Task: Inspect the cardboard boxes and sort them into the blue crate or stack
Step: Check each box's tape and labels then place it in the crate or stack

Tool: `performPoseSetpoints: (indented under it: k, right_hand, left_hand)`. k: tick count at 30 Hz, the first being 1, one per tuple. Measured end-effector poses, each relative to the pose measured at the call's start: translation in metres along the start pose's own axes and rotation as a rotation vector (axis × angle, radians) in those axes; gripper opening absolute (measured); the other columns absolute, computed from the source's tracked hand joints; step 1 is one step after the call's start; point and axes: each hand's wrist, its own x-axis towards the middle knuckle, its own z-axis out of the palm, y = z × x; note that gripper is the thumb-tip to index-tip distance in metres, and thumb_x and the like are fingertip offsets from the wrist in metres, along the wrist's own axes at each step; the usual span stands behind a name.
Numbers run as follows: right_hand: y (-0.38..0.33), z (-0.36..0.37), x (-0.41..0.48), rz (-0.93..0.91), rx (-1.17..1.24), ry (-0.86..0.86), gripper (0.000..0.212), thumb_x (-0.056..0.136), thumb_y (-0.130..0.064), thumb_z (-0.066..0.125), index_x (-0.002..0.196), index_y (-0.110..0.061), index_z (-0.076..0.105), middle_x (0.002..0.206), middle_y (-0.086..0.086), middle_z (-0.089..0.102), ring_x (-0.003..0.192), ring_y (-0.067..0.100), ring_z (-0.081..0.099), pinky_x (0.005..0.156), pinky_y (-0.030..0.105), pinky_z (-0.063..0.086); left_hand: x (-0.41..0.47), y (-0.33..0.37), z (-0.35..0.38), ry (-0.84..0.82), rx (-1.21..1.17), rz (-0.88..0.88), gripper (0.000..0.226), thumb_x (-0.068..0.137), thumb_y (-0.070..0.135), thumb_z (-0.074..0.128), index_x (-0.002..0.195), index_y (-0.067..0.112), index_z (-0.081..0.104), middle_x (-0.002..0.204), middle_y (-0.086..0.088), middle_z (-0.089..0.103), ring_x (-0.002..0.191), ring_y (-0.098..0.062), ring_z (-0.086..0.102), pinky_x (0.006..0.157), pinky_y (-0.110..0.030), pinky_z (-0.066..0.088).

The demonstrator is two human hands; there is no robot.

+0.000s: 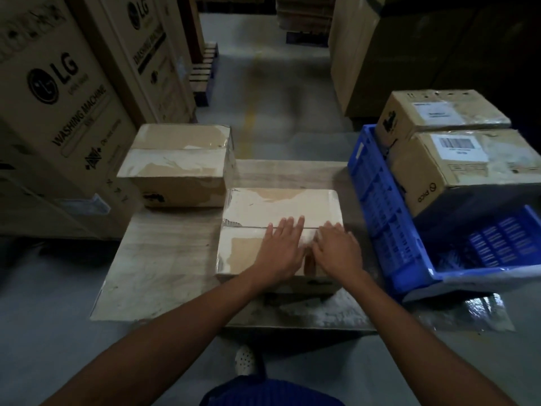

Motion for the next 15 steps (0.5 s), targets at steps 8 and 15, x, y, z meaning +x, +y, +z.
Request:
performPoseSetpoints:
  k: [8, 15]
  right_hand:
    - [0.012, 0.017, -0.009, -0.090, -0.030, -0.133, 0.065, 0.107, -0.049, 0.024, 0.161, -0.017, 0.012, 0.170, 0.006, 0.000, 0.156, 0.025, -0.003, 0.124, 0.051, 0.013]
    - [0.014, 0.016, -0.012, -0.101, 0.039, -0.162, 0.066, 0.107, -0.051, 0.025, 0.162, -0.017, 0.008, 0.170, 0.005, -0.007, 0.155, 0.025, -0.011, 0.123, 0.051, 0.012]
  left_hand:
    - [-0.007, -0.001, 0.006, -0.086, 0.172, 0.025, 0.064, 0.104, 0.055, 0.018, 0.160, 0.025, 0.009, 0.168, -0.007, -0.003, 0.155, -0.024, -0.003, 0.121, -0.056, 0.001]
    - [-0.018, -0.017, -0.002, -0.034, 0.163, -0.115, 0.070, 0.101, 0.062, 0.023, 0.160, 0.030, 0.004, 0.167, -0.008, -0.010, 0.154, -0.027, -0.011, 0.120, -0.058, -0.003]
